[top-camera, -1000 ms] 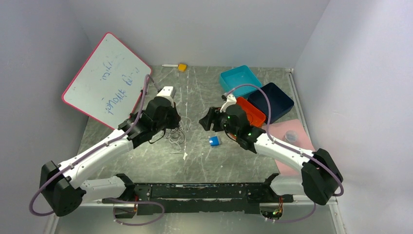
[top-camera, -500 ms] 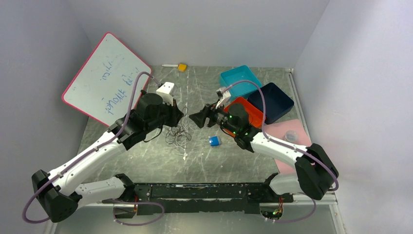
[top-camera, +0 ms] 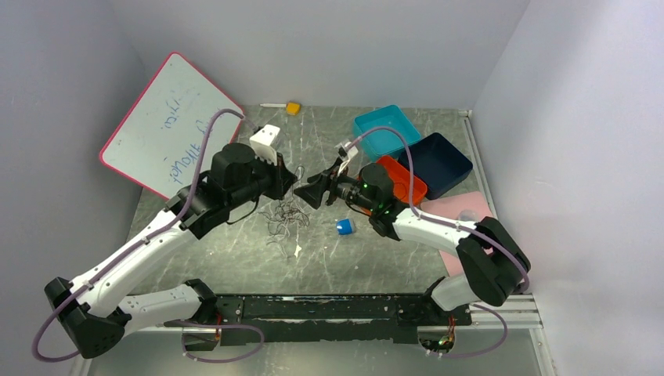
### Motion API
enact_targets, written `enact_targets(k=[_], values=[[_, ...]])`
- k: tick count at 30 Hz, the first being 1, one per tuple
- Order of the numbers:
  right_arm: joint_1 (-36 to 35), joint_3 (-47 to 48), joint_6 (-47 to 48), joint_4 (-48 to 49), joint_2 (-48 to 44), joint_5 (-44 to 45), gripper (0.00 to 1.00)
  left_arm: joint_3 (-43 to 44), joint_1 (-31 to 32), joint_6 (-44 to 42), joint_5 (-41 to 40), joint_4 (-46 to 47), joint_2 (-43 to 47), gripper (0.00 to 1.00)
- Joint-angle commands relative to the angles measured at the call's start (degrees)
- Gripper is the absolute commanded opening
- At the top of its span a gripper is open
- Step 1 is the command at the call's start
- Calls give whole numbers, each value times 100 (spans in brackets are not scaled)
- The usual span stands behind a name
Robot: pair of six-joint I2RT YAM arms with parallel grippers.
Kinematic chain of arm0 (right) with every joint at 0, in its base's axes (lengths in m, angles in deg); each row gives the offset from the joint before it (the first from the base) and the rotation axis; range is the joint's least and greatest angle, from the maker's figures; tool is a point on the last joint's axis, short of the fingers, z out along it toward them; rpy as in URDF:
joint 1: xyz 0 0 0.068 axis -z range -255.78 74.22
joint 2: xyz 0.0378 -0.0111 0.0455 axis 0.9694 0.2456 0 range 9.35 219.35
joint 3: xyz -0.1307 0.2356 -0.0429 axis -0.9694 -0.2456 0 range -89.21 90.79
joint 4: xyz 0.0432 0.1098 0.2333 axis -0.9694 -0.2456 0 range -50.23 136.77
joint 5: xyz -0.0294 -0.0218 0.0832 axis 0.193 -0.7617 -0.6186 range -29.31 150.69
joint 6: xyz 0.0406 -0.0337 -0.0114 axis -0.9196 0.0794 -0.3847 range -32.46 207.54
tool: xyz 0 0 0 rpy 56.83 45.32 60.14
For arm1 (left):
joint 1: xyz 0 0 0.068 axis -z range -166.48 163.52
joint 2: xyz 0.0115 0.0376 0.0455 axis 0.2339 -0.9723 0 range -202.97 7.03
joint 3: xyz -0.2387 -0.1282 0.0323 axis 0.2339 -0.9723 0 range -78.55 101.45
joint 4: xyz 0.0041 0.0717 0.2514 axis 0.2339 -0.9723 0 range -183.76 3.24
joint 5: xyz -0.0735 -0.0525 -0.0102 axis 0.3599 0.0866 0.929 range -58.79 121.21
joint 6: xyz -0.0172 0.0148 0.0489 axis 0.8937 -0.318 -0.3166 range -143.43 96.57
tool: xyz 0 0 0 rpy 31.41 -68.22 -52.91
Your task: Untangle the cables
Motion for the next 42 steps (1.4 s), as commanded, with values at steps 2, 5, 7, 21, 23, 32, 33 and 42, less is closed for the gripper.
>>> enact_targets(k=[2,5,7,21,23,32,33,42], values=[[-101,-109,39,722,-110,-267,72,581,34,-20,-75,-142,7,7],[-130,-155,-23,796,-109,-164,72,763,32,-28,-2,-174,-25,7],[-164,-68,10,664,-40,-111,70,863,28,-45,74,-162,-42,7],[-218,229,-193,539,622,234,21,1291,31,-128,193,-312,25,7],[-217,175,-253,506,694,394,17,1355,34,-121,145,-351,48,7],[-215,-238,-83,199,236,890,38,1660,24,-204,-79,-534,13,7],[-211,-314,6,138,93,958,43,1670,27,-196,-93,-523,14,7],[-221,-351,745,-262,-645,-197,62,1895,20,-235,-88,-502,-77,7]])
